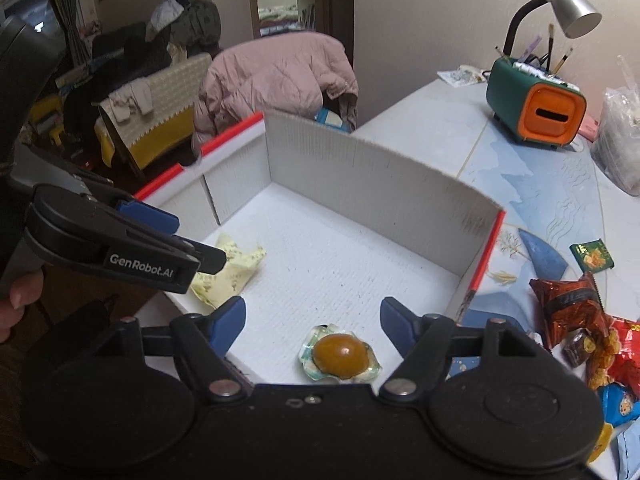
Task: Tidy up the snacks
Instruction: 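Withdraw both open tools from the box back toward the snack pile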
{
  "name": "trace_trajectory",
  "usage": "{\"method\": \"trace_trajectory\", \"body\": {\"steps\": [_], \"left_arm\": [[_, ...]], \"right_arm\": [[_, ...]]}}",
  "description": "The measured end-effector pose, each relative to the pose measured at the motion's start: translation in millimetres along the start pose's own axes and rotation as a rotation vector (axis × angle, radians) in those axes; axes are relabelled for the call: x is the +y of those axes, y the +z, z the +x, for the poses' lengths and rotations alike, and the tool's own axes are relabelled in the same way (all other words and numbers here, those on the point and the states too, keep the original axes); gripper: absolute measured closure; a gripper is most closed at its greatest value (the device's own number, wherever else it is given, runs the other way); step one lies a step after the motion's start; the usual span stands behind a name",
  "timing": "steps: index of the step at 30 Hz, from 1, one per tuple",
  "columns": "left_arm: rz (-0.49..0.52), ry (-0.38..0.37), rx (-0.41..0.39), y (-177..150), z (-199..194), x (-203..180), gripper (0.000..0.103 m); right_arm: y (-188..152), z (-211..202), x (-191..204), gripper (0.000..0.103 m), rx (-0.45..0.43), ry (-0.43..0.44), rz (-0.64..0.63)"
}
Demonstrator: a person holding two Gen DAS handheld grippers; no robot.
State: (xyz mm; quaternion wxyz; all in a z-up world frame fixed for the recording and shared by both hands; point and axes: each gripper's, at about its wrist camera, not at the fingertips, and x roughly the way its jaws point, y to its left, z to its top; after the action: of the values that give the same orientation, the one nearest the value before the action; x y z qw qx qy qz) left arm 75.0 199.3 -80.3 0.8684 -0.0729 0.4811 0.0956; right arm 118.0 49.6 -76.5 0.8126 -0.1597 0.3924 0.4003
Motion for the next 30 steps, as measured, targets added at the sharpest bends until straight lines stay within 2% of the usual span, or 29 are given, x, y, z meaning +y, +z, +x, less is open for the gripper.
{"method": "trace_trajectory", "body": {"steps": [3, 5, 11, 17, 23, 26, 30], "left_arm": [[0.003, -0.019, -0.038, 0.6, -13.8, -7.4, 0.046], [0.007, -0.031, -0.064, 0.5, -21.8, -14.1, 0.04], [0.026, -0.065, -0.115, -0.8, -40.0, -39.8, 0.039], [0.038, -0.103, -0.151, 0.8, -51.0, -70.9, 0.032], [0.049, -0.132, -0.174, -0.3, -55.9, -108.5, 0.027], [0.044, -0.154, -0.18, -1.6, -56.2, -125.5, 0.021], [0.042, -0.184, -0.18, -1.4, -52.7, -151.3, 0.018]], "right_arm": [[-2.1, -15.3, -3.7, 0.022, -0.036, -0.001, 0.013], [-4.0, -25.4, -7.3, 0.021, -0.058, -0.009, 0.025], [-13.9, -56.3, -22.2, 0.016, -0.115, -0.02, 0.056], [-29.2, -88.9, -44.5, 0.008, -0.174, -0.034, 0.08], [-51.3, -115.1, -73.8, 0.001, -0.207, -0.067, 0.102], [-65.7, -126.5, -90.4, 0.001, -0.211, -0.087, 0.106], [-87.7, -139.2, -114.3, 0.001, -0.206, -0.112, 0.117]]}}
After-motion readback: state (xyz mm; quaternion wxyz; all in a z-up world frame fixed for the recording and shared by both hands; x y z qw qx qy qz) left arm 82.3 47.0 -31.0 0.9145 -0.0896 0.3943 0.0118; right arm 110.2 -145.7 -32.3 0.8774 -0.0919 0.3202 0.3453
